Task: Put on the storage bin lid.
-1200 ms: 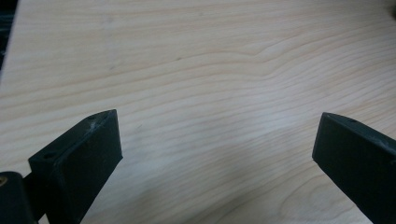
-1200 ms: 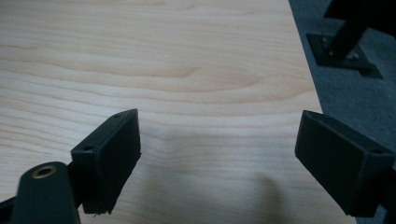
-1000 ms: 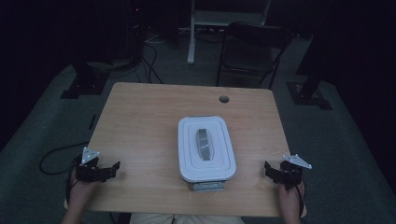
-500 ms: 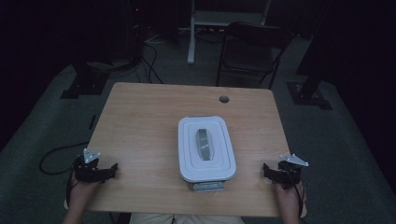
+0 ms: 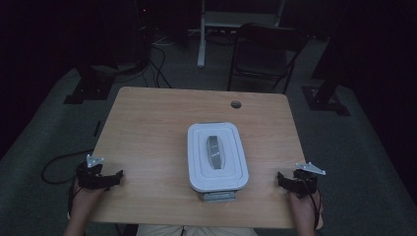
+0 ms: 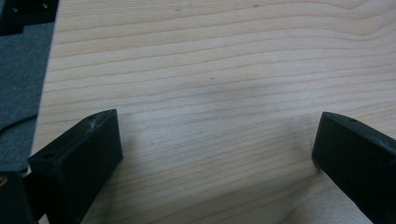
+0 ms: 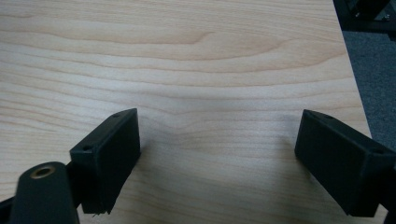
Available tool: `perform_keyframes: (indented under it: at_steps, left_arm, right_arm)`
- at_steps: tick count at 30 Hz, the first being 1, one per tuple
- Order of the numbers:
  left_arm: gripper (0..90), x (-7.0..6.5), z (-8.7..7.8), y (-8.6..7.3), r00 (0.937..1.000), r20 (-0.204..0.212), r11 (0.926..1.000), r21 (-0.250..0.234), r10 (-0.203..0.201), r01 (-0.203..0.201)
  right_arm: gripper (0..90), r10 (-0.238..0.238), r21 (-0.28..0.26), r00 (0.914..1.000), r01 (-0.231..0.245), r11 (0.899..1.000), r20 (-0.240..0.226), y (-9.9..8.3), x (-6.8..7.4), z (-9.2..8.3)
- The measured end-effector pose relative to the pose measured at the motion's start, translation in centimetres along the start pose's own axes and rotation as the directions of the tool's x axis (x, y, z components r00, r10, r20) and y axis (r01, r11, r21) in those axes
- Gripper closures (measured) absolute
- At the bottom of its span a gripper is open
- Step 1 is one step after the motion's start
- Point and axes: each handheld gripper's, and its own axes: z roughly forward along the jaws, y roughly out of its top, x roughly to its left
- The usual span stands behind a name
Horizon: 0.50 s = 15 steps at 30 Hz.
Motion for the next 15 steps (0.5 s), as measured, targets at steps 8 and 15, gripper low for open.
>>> perform_keyframes:
  at_steps: [8, 15]
  left_arm:
    - [2.2, 0.08, -0.01, 0.01, 0.9998, -0.014, 0.9999, 0.002, -0.013, 0.013]
    - [2.2, 0.09, 0.0, 0.01, 0.9998, -0.016, 0.9999, 0.0, -0.016, 0.016]
  right_arm:
    - [13.8, 0.003, 0.0, 1.0, -0.003, 1.0, 0.003, 0.0, -0.02, 0.0]
    - [13.8, 0.007, 0.0, 0.9999, -0.007, 1.0, 0.007, 0.0, -0.03, 0.0]
